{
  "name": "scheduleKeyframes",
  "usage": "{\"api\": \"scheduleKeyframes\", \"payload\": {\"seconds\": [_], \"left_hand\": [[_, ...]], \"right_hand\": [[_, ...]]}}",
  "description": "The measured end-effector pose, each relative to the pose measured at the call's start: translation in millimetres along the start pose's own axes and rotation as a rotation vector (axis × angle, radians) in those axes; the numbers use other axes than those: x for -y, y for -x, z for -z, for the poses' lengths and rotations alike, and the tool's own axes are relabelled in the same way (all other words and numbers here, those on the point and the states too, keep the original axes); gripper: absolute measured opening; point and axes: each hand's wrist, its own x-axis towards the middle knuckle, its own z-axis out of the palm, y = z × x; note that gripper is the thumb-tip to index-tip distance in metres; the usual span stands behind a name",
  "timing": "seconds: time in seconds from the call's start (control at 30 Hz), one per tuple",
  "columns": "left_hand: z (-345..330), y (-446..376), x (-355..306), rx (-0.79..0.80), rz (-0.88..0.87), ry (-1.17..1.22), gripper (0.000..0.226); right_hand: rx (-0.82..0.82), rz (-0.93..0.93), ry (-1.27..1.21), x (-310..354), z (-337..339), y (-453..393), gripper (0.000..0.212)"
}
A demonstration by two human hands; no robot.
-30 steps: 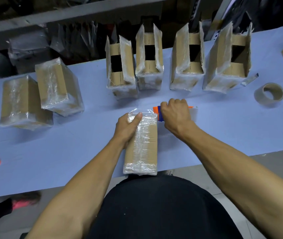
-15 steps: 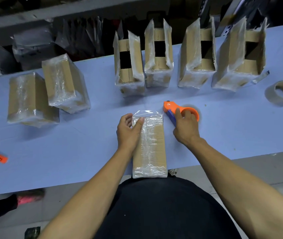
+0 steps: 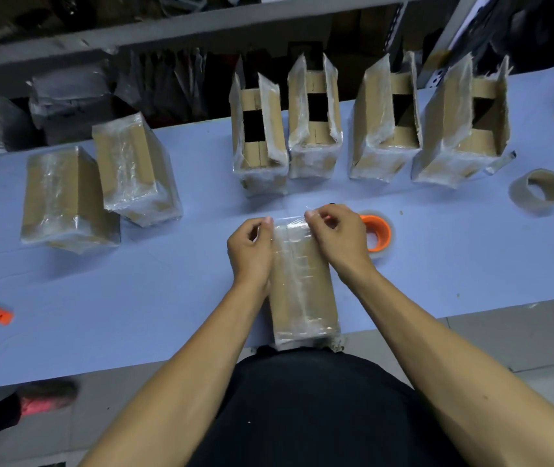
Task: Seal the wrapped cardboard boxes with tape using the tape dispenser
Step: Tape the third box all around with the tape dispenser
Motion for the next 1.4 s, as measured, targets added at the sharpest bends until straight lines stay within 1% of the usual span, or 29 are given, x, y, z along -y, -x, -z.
{"api": "scheduleKeyframes", "payload": {"seconds": [0.1, 0.17, 0.23, 0.3, 0.33, 0.43, 0.53, 0.57, 0.63, 0.7, 0.77, 0.8, 0.87, 0.93, 1.0, 1.1, 1.17, 1.2, 1.23, 1.27, 1.33, 1.37, 1.4], "left_hand": [[3.8, 0.8, -26.2, -0.019, -0.07, 0.2, 0.016], [7.1, 3.3, -33.8, -0.032, -0.13, 0.247, 0.023], [7.8, 9.6, -32.3, -0.075, -0.183, 0.188, 0.025], [4.3, 15.1, -28.2, -0.096, -0.204, 0.156, 0.019], [1.1, 16.0, -28.9, -0.106, -0.169, 0.192, 0.016], [-7.4, 8.7, -38.4, -0.155, -0.079, 0.235, 0.026], [-13.5, 2.4, -46.9, -0.165, 0.002, 0.17, 0.023], [-14.4, 3.5, -48.0, -0.136, 0.035, 0.172, 0.022], [-13.7, 6.9, -46.1, -0.042, 0.098, 0.177, 0.033], [-11.2, 5.0, -43.6, 0.023, 0.105, 0.132, 0.047], [-11.1, 5.4, -42.0, 0.036, 0.12, 0.106, 0.054], [-11.1, 6.9, -42.9, 0.018, 0.121, 0.087, 0.055], [-10.8, 10.1, -44.9, -0.025, 0.107, 0.015, 0.055], [-8.0, 6.4, -44.3, -0.033, 0.129, 0.024, 0.054], [-2.9, 1.5, -46.4, -0.03, 0.195, 0.095, 0.053], [2.4, -1.3, -49.0, -0.032, 0.265, 0.166, 0.054], [4.6, -2.6, -49.7, 0.004, 0.28, 0.188, 0.053], [6.4, -4.0, -50.9, 0.029, 0.278, 0.193, 0.05], [8.6, -5.8, -52.7, 0.056, 0.27, 0.197, 0.046], [10.8, -8.0, -55.3, 0.082, 0.259, 0.198, 0.04], [15.5, -10.4, -62.4, 0.162, 0.239, 0.176, 0.031], [18.8, -10.9, -64.6, 0.225, 0.227, 0.167, 0.032], [23.0, -11.7, -64.3, 0.296, 0.204, 0.168, 0.034]], "right_hand": [[-0.11, 0.117, -0.196, 24.4, 2.3, -3.1, 0.011], [-0.129, 0.14, -0.277, 32.5, -1.6, 0.0, 0.01], [-0.152, 0.115, -0.24, 33.4, -7.6, 6.2, 0.018], [-0.223, 0.092, -0.184, 33.1, -10.5, 7.9, 0.028], [-0.245, 0.088, -0.165, 33.6, -10.6, 7.4, 0.031], [-0.253, 0.046, -0.133, 38.6, -14.2, 7.7, 0.029], [-0.252, -0.093, -0.188, 43.5, -22.0, 10.5, 0.007], [-0.245, -0.144, -0.234, 44.5, -23.9, 9.5, 0.019], [-0.194, -0.216, -0.313, 45.3, -26.6, 5.8, 0.038], [-0.101, -0.218, -0.297, 46.6, -28.9, 4.6, 0.047], [-0.016, -0.21, -0.256, 46.0, -29.1, 4.7, 0.055], [-0.004, -0.202, -0.241, 45.2, -28.3, 4.2, 0.056], [-0.031, -0.176, -0.188, 43.4, -25.3, 5.1, 0.051], [-0.057, -0.173, -0.176, 41.2, -22.1, 3.9, 0.043], [-0.041, -0.236, -0.239, 35.3, -20.5, 1.5, 0.039], [0.036, -0.349, -0.409, 32.4, -15.5, -2.0, 0.035], [0.085, -0.351, -0.455, 33.1, -11.0, -3.6, 0.036], [0.116, -0.328, -0.468, 33.1, -9.0, -2.9, 0.039], [0.176, -0.294, -0.491, 32.9, -6.0, -0.6, 0.047], [0.256, -0.246, -0.504, 30.2, -2.7, 2.5, 0.059], [0.405, -0.133, -0.449, 26.7, 1.1, 12.4, 0.077], [0.423, -0.108, -0.425, 26.0, 1.6, 16.0, 0.082], [0.377, -0.11, -0.418, 25.3, 1.9, 17.3, 0.082]]}}
